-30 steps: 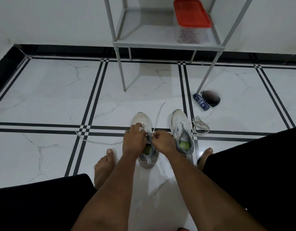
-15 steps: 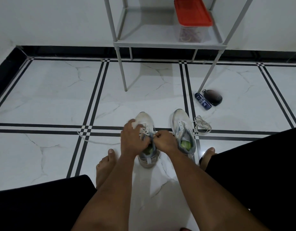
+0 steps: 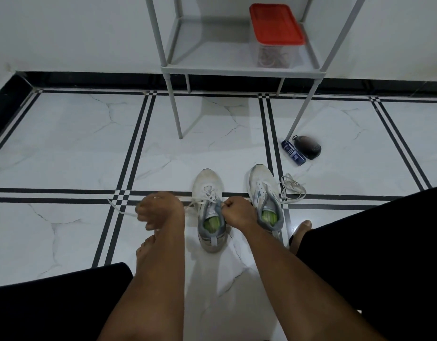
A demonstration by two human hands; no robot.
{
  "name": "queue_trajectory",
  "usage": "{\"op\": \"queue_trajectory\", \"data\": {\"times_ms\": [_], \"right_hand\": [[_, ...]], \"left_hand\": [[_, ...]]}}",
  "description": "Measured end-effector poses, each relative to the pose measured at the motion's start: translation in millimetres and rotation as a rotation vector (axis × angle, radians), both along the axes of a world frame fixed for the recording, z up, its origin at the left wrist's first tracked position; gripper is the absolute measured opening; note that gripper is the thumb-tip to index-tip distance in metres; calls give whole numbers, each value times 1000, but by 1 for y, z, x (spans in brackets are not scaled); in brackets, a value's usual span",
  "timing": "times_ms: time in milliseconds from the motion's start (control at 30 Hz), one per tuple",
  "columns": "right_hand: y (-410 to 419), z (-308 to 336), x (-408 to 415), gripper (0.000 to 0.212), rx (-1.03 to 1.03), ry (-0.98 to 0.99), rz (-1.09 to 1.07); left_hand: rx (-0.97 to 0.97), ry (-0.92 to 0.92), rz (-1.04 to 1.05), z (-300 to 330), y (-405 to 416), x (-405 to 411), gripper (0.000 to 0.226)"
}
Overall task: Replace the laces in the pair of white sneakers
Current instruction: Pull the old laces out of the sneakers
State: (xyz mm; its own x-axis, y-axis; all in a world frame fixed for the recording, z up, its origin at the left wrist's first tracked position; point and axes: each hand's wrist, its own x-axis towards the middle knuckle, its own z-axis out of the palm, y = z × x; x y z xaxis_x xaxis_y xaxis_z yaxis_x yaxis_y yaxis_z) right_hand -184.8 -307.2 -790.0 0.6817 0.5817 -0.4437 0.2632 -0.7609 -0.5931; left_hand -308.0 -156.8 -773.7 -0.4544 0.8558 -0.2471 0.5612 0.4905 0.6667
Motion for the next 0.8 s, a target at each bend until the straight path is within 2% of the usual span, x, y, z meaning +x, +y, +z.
{"op": "queue_trajectory", "data": {"times_ms": [33, 67, 133, 200, 233, 300, 367, 433, 500, 600, 700, 733, 800], "right_hand": [[0, 1, 1, 27, -5, -6, -1], [0, 0, 1, 26, -11, -8, -5], [0, 1, 1, 24, -15, -18, -8], [0, 2, -1, 21, -18, -23, -3], [0, 2, -1, 20, -16, -27, -3], [0, 3, -2, 21, -15, -40, 5], [-1, 4, -2, 23, -29, -51, 22], [-1, 3, -1, 24, -37, -57, 40], [0, 2, 0, 23, -29, -54, 38], [2, 2, 0, 24, -23, -26, 15], [2, 0, 0, 28, -10, -20, 2], [1, -1, 0, 30, -6, -22, -5], [-2, -8, 1, 25, -5, -12, -22]], "left_hand": [[6, 36, -37, -4, -8, -3, 45], [91, 101, -158, -11, -19, -6, 52], [331, 241, -615, -23, -40, -8, 58], [463, 356, -1085, -36, -48, -6, 50], [484, 397, -1225, -40, -47, -3, 42], [467, 422, -1315, -43, -47, 2, 26], [480, 411, -1307, -41, -44, 6, 17], [512, 358, -1269, -38, -41, 9, 17], [470, 215, -1082, -33, -38, 11, 14], [330, -10, -658, -26, -40, 15, 9], [135, -108, -299, -17, -24, 7, 20], [109, -79, -287, -15, -17, 4, 27], [122, 29, -387, -16, -10, -3, 62]]}}
